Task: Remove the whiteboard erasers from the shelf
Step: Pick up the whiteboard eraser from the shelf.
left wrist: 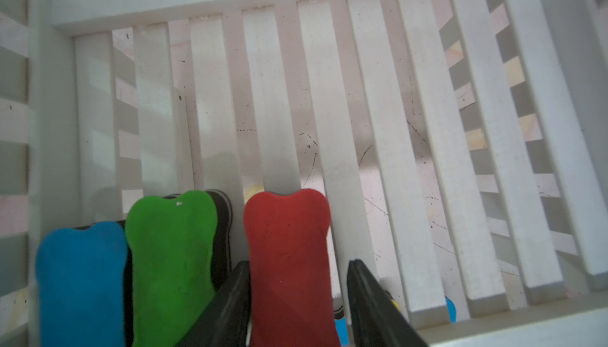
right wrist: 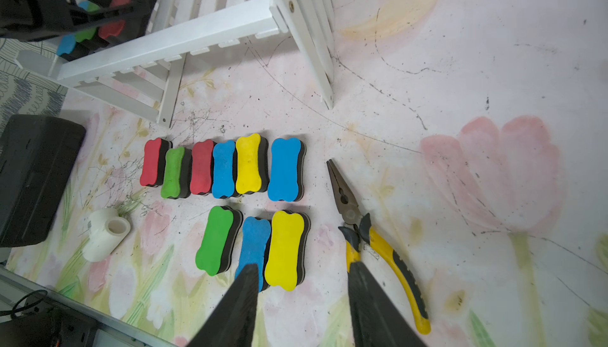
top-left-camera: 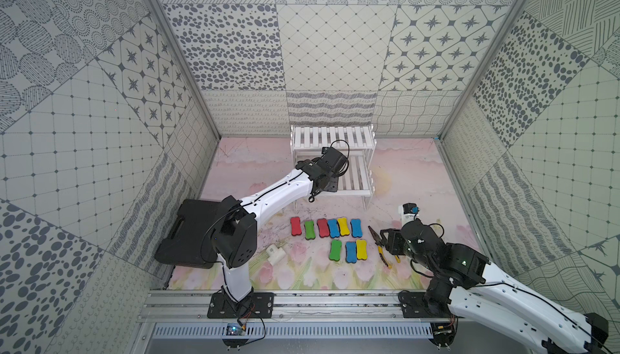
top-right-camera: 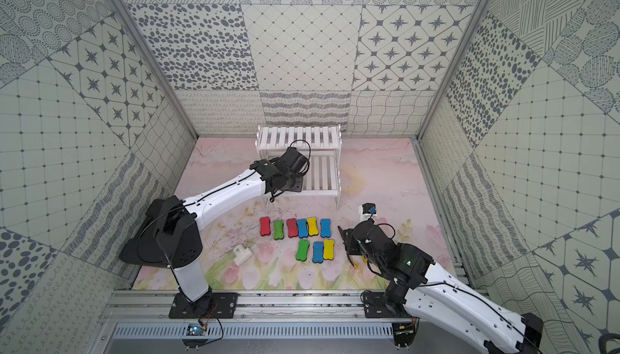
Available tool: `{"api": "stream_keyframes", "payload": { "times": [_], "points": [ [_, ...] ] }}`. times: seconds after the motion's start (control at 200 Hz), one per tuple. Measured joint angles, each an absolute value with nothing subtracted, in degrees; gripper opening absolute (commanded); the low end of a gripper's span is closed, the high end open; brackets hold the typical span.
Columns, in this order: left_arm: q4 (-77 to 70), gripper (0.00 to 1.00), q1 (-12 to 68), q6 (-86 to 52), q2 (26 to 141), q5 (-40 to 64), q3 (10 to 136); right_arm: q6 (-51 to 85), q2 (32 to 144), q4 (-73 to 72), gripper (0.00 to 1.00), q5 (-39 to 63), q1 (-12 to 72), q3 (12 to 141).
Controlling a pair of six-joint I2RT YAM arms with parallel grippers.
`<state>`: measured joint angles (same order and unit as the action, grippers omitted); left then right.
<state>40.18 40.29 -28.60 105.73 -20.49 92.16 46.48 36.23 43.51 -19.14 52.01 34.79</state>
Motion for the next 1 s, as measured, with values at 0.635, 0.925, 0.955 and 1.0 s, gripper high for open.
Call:
{"api": "stream_keyframes", "payload": {
  "times": [0.635, 0.925, 0.955, 1.0],
  "points": [
    [43.2, 0.33, 49.6, -39.0, 86.6, -24.8, 79.2, 46.2, 35.9, 43.5, 0.48, -19.1, 51.3, 34.8],
    [48.5, 0.33, 61.3, -55.9, 78.1, -26.0, 62.9, 44.9, 33.6, 43.5, 0.49, -19.1, 51.1, 34.8],
    [48.7, 0.33, 62.1, -57.4, 78.1, -25.7, 61.4, 44.6, 33.4, 43.5, 0.49, -19.1, 51.0, 34.8],
    [49.1, 0.33, 63.1, -59.6, 78.4, -25.1, 59.3, 44.4, 32.9, 43.5, 0.49, -19.1, 50.8, 34.8]
  ]
}}
